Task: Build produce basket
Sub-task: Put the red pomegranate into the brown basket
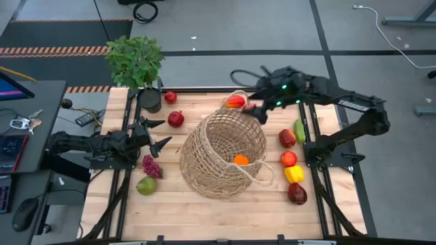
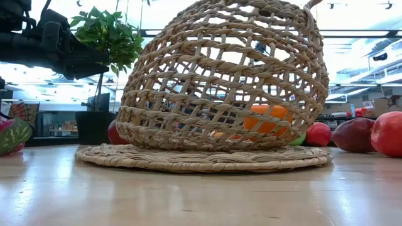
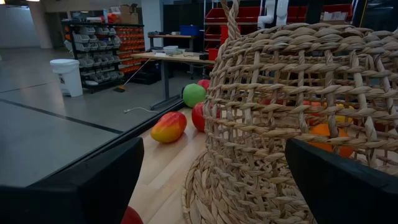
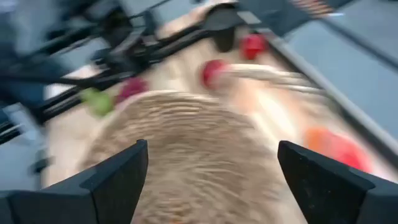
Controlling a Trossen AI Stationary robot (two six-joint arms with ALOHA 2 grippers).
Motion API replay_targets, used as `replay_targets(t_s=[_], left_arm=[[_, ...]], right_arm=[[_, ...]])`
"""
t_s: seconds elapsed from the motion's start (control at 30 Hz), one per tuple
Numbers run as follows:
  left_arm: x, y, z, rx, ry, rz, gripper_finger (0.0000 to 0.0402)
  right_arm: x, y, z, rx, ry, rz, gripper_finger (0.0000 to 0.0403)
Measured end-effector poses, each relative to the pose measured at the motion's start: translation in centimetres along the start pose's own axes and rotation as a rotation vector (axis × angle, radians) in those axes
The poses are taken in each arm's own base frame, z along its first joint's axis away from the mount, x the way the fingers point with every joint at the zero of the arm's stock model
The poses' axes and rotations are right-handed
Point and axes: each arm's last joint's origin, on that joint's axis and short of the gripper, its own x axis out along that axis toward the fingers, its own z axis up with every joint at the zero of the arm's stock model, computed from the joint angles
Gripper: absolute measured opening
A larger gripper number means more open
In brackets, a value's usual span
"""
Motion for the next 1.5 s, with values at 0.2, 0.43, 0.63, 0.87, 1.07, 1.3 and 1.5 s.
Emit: replay_targets(t_s=[0.2, 0.43, 0.63, 0.87, 1.07, 1.3, 1.5], left_arm=[[0.0, 0.0, 0.0, 0.0, -0.001, 0.0, 0.0398], [0.0, 0.0, 0.0, 0.0, 0.0, 0.0, 0.0398], [0.0, 0.0, 0.0, 0.0, 0.0, 0.0, 0.0398], [0.0, 0.0, 0.0, 0.0, 0.0, 0.0, 0.0398], [0.0, 0.0, 0.0, 0.0, 0.0, 0.0, 0.0398], [0.0, 0.0, 0.0, 0.0, 0.0, 0.0, 0.0398], [0.0, 0.0, 0.0, 0.0, 0.0, 0.0, 0.0398]], right_arm=[[-1.3, -3.3, -0.5, 0.028, -0.001, -0.156, 0.0347], [1.5, -9.0, -3.4, 0.12, 0.139, -0.203, 0.0346], [3.5, -12.4, -5.6, 0.183, 0.136, -0.241, 0.0346], [7.4, -15.4, -7.8, 0.197, 0.224, -0.195, 0.0375], [11.0, -17.0, -8.3, 0.138, 0.276, -0.185, 0.0394], [13.6, -18.2, -9.0, 0.06, 0.304, -0.208, 0.0398], [15.6, -19.2, -10.0, 0.013, 0.361, -0.232, 0.0399]])
